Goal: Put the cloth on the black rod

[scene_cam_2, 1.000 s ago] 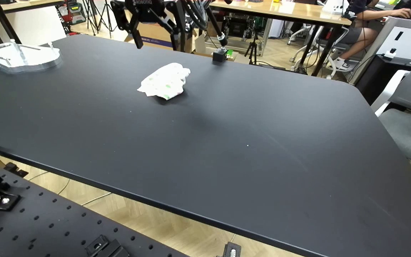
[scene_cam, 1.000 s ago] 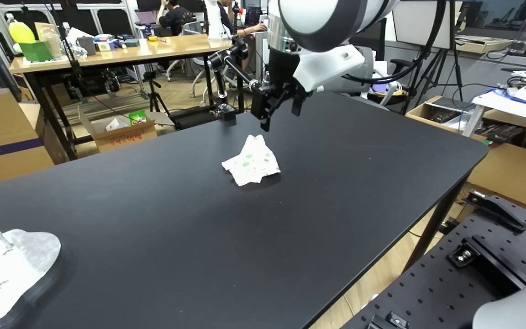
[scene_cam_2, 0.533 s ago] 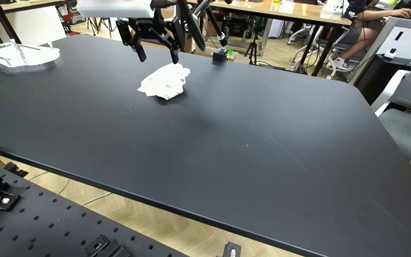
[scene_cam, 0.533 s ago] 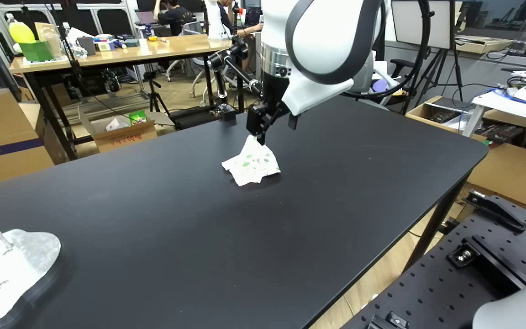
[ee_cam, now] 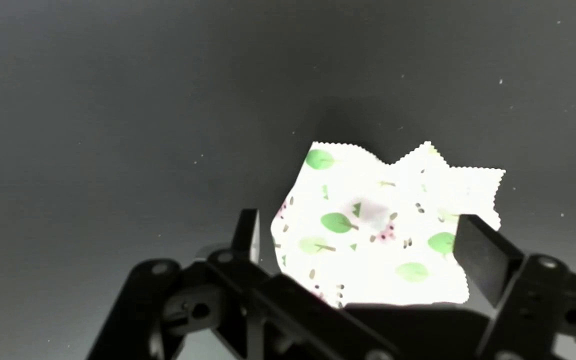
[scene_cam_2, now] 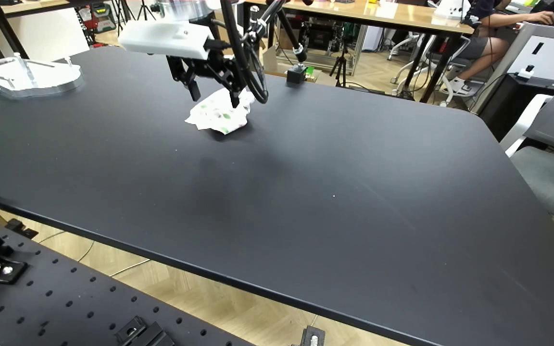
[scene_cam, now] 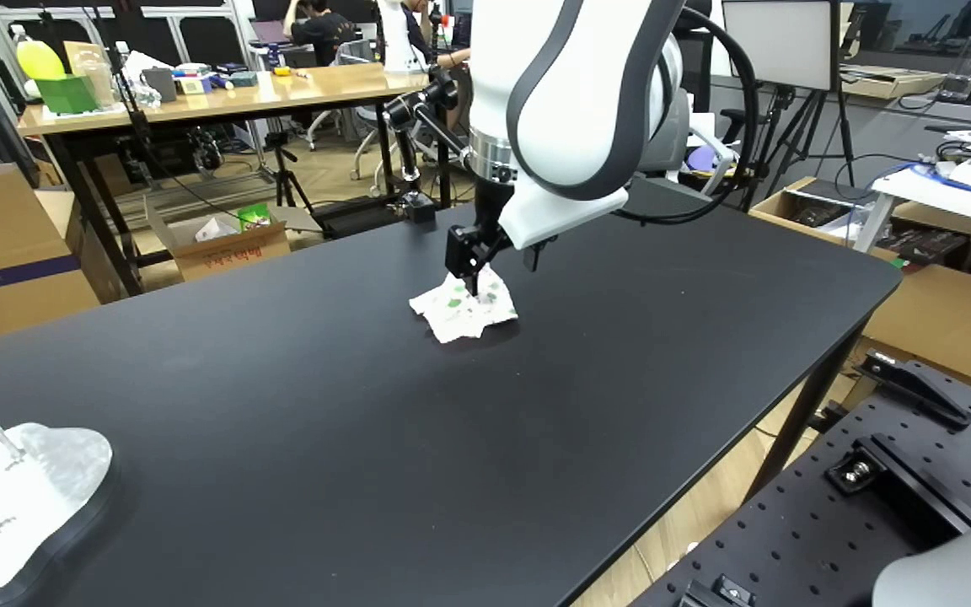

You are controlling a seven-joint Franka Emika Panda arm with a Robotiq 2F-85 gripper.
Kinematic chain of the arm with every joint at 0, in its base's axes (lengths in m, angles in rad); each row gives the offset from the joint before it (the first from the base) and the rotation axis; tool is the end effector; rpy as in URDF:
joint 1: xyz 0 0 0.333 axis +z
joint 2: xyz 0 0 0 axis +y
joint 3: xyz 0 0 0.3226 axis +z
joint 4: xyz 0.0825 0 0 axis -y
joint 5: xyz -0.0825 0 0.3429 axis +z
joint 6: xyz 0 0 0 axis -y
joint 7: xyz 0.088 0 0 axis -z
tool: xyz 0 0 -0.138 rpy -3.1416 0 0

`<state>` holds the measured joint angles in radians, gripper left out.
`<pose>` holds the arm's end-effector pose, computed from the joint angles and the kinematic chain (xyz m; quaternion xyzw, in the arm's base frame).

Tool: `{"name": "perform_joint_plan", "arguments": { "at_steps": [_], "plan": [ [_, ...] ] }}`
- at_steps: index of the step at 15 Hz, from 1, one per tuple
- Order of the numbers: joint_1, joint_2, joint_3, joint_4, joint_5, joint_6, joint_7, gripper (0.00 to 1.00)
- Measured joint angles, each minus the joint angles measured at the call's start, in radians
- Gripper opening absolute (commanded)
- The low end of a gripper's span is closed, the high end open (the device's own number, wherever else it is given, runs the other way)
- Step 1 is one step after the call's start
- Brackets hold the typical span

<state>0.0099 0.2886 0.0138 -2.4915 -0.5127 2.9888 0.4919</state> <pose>0.4752 0.0439 0.2076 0.9928 0.0149 0.1139 0.0347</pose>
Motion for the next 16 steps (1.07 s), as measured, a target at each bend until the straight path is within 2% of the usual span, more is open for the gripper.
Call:
{"name": "perform_joint_plan", "arguments": {
  "at_steps": [2, 3, 4, 14, 15, 16],
  "plan": [
    [0.009, 0.027, -0.008, 0.019, -0.001, 0.000, 0.000, 1.00],
    [0.013, 0.039, -0.013, 0.026, -0.001, 0.000, 0.000, 0.75],
    [0.017, 0.049, -0.017, 0.034, -0.001, 0.000, 0.000, 0.74],
    [0.036, 0.107, -0.036, 0.059, 0.002, 0.000, -0.002, 0.04],
    [0.035, 0.110, -0.034, 0.059, 0.004, 0.000, -0.002, 0.00],
    [0.034, 0.112, -0.032, 0.059, 0.006, 0.000, -0.002, 0.00]
  ]
}}
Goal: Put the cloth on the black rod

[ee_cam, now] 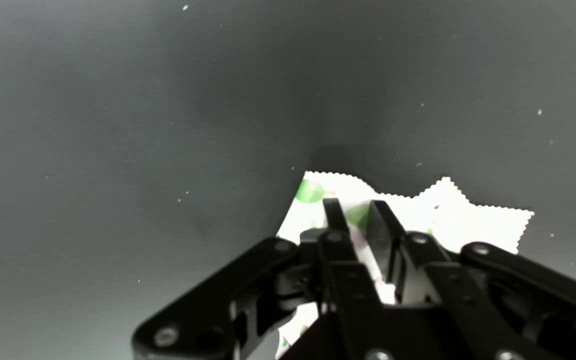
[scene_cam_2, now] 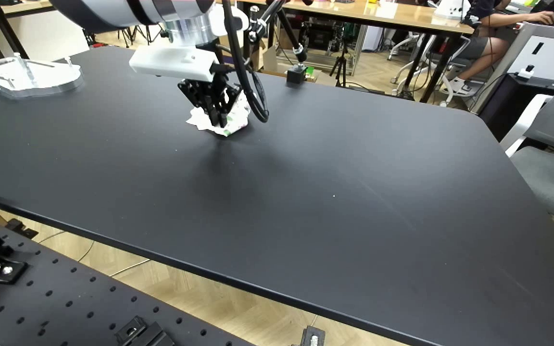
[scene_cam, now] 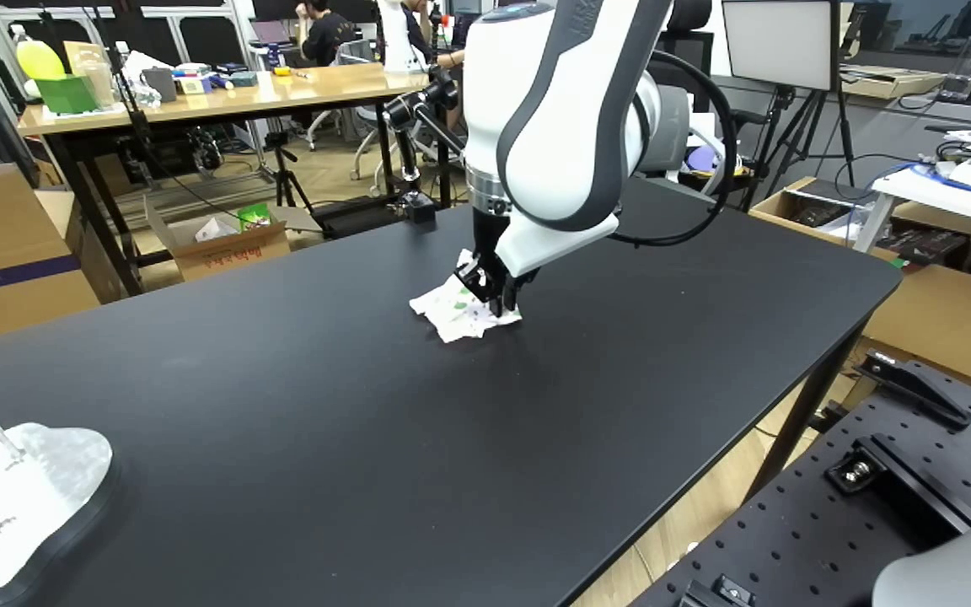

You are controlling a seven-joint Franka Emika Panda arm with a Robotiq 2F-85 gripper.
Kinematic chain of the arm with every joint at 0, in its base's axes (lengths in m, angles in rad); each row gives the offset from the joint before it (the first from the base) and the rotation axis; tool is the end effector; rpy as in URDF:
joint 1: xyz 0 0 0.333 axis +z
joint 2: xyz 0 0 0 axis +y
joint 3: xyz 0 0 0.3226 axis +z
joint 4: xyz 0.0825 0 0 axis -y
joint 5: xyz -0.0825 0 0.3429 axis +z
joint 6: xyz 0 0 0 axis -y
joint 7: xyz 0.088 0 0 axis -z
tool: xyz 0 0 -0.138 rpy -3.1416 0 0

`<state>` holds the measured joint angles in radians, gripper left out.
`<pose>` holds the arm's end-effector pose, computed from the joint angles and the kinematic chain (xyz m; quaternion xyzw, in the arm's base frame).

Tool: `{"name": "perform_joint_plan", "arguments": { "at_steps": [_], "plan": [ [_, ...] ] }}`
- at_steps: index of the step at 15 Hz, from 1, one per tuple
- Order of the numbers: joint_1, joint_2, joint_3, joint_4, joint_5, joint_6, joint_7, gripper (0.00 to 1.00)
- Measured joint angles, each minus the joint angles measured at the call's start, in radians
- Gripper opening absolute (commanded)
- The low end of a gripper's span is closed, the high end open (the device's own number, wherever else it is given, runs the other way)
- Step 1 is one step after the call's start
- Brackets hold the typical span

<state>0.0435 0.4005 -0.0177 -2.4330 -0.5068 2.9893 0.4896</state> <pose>0.4838 0.0441 0.1708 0.9952 0.0167 0.0875 0.0395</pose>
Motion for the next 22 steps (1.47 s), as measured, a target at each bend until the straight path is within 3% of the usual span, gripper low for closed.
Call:
{"name": "perform_joint_plan", "arguments": {
  "at_steps": [6, 10, 13, 19, 22],
  "plan": [
    [-0.045, 0.003, 0.070, 0.000, 0.067, -0.001, -0.043, 0.00],
    [-0.034, -0.025, 0.099, -0.005, 0.300, -0.003, -0.245, 0.00],
    [-0.032, -0.083, 0.124, -0.006, 0.405, -0.038, -0.336, 0.00],
    [-0.042, -0.270, 0.172, 0.007, 0.608, -0.324, -0.541, 0.00],
    [-0.041, -0.369, 0.150, 0.044, 0.601, -0.500, -0.581, 0.00]
  ]
}}
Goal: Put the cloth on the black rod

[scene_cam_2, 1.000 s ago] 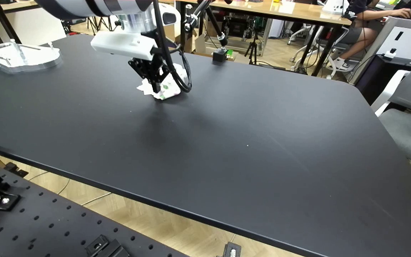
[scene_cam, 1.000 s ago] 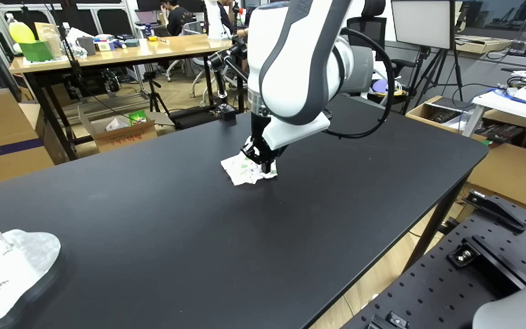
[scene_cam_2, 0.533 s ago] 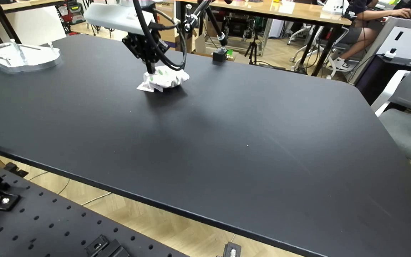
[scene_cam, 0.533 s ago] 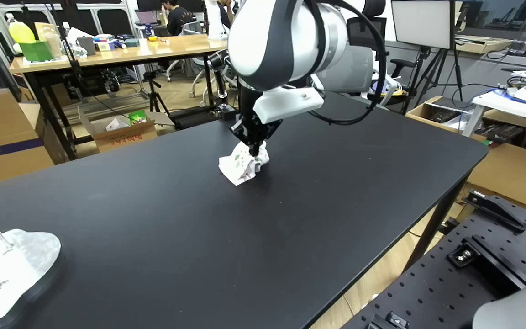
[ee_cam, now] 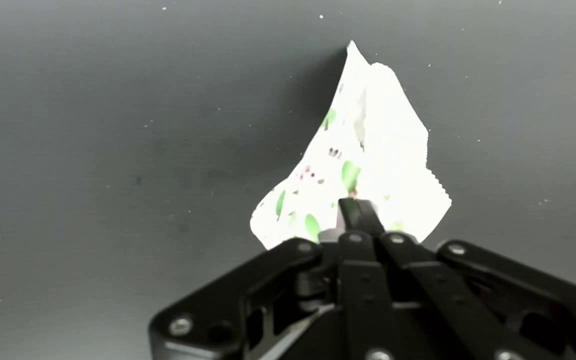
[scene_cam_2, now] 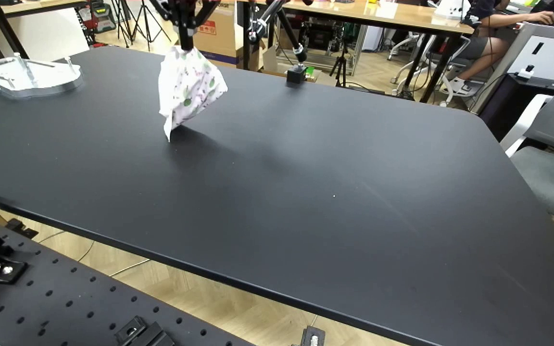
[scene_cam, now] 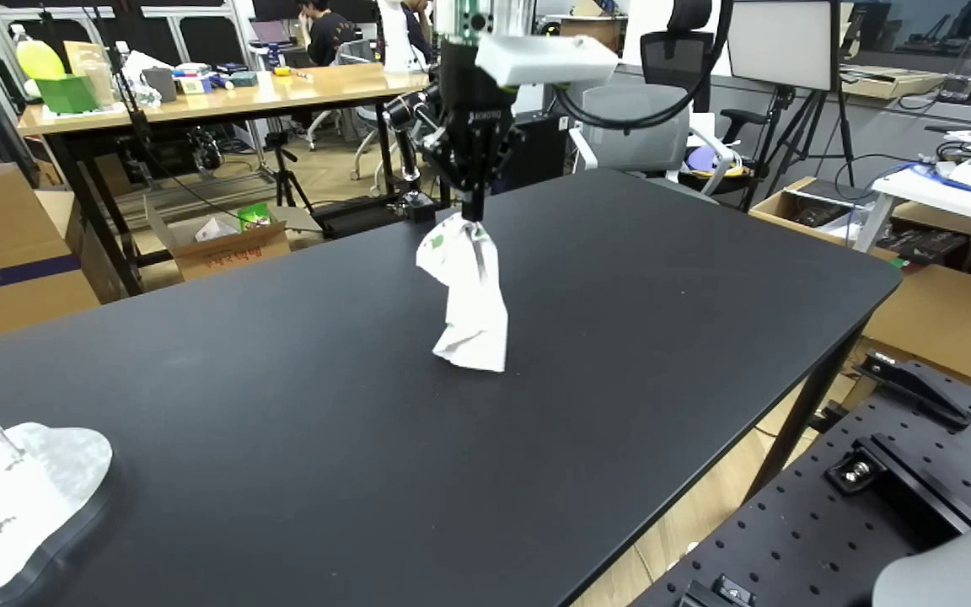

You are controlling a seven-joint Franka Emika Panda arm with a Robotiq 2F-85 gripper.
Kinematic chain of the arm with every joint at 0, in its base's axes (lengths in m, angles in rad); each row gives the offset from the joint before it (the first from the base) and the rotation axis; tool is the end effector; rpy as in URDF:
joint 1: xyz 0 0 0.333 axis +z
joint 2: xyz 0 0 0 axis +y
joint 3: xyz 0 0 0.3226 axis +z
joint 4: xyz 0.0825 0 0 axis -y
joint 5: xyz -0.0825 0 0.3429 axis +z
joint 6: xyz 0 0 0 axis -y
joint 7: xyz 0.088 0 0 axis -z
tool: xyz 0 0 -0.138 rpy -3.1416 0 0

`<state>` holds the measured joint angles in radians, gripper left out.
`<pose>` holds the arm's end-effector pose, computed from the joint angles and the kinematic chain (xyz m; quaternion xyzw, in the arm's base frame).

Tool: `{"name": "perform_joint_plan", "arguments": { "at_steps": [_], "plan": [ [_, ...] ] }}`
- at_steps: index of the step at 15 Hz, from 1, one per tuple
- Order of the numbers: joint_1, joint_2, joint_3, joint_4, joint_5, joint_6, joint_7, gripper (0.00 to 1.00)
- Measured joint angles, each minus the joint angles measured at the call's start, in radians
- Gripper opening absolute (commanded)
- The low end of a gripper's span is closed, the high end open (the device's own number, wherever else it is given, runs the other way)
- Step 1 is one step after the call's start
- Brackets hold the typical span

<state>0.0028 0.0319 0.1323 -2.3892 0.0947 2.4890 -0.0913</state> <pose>0.4736 0.0657 0.3180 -0.9960 -0.0763 -0.0333 0.0328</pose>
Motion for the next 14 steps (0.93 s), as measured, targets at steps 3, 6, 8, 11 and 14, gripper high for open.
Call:
{"name": "perform_joint_plan", "arguments": {
  "at_steps": [3, 6, 8, 11, 14],
  "plan": [
    [0.000, -0.075, -0.039, 0.075, -0.038, -0.159, -0.010, 0.00],
    [0.000, -0.103, -0.068, 0.160, -0.059, -0.247, -0.054, 0.00],
    [0.000, -0.106, -0.079, 0.210, -0.060, -0.252, -0.109, 0.00],
    [0.000, -0.099, -0.094, 0.289, -0.060, -0.269, -0.167, 0.00],
    [-0.002, -0.076, -0.108, 0.373, -0.076, -0.287, -0.182, 0.00]
  ]
}}
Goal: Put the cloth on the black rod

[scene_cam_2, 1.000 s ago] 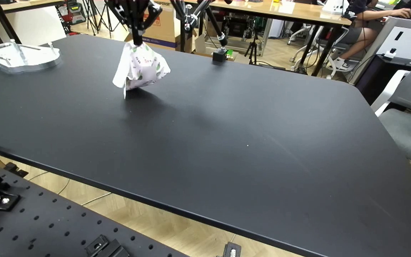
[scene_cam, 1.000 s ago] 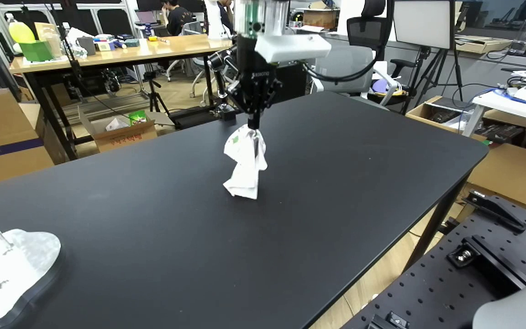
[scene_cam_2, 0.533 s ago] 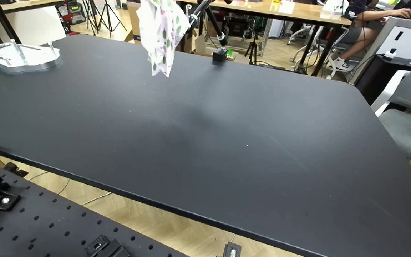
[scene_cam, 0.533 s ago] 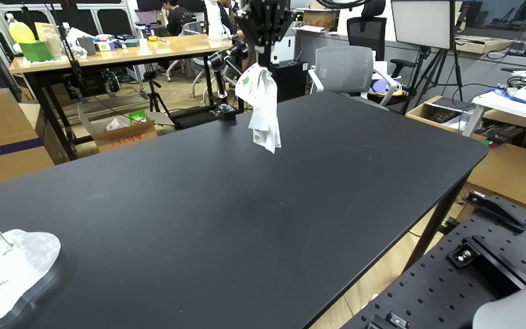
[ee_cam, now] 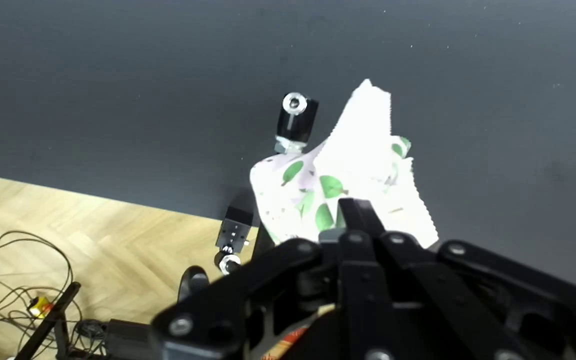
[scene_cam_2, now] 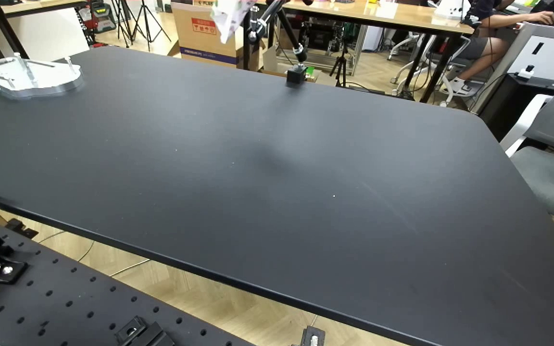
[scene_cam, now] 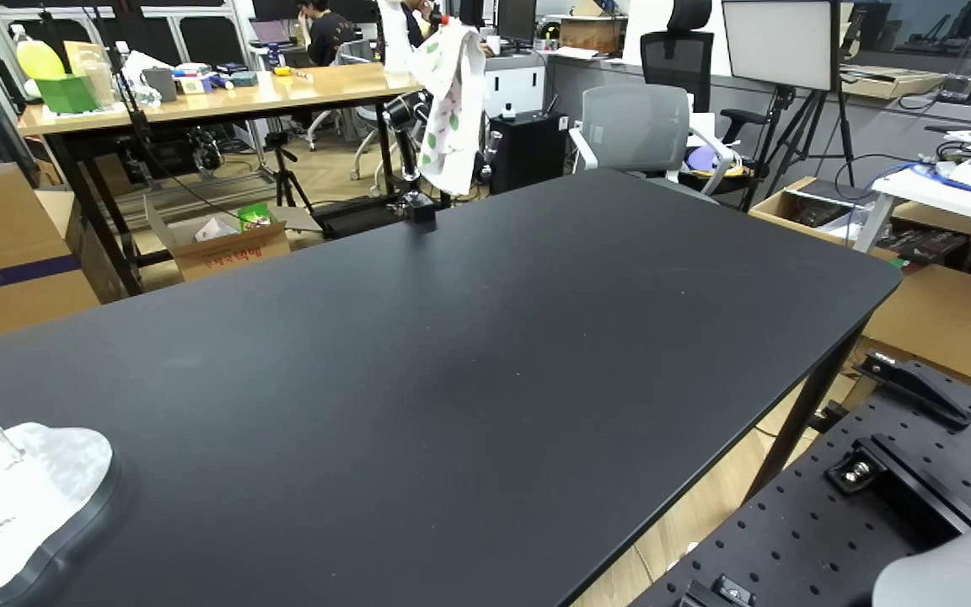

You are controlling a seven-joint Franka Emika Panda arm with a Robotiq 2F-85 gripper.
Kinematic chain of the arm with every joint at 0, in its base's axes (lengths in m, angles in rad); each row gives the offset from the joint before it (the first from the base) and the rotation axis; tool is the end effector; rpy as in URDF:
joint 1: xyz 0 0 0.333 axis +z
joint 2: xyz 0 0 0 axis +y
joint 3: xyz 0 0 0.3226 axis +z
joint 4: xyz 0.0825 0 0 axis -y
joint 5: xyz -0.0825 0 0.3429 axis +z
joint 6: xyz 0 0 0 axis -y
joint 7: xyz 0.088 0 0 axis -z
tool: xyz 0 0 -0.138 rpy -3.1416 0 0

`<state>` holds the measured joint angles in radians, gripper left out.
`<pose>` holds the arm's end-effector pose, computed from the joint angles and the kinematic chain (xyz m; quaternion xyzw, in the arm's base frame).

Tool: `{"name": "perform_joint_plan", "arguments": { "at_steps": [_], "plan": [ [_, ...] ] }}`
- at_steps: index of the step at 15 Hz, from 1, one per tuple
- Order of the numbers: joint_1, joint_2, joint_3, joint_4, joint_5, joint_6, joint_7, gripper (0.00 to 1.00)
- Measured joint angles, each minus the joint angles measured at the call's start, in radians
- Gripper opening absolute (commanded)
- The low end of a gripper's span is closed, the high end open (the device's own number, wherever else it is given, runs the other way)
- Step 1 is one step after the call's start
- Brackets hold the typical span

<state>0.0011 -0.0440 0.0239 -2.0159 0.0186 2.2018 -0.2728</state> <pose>0.5331 0.0146 0.4867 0.9830 0.1429 0.1147 0.0067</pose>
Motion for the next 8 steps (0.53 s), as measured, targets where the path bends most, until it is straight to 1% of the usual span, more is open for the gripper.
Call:
{"name": "perform_joint_plan", "arguments": {
  "at_steps": [3, 8],
  "plan": [
    [-0.003, 0.041, -0.015, 0.060, -0.008, -0.009, -0.004, 0.00],
    [-0.006, 0.111, -0.021, 0.081, -0.014, -0.018, -0.004, 0.00]
  ]
}}
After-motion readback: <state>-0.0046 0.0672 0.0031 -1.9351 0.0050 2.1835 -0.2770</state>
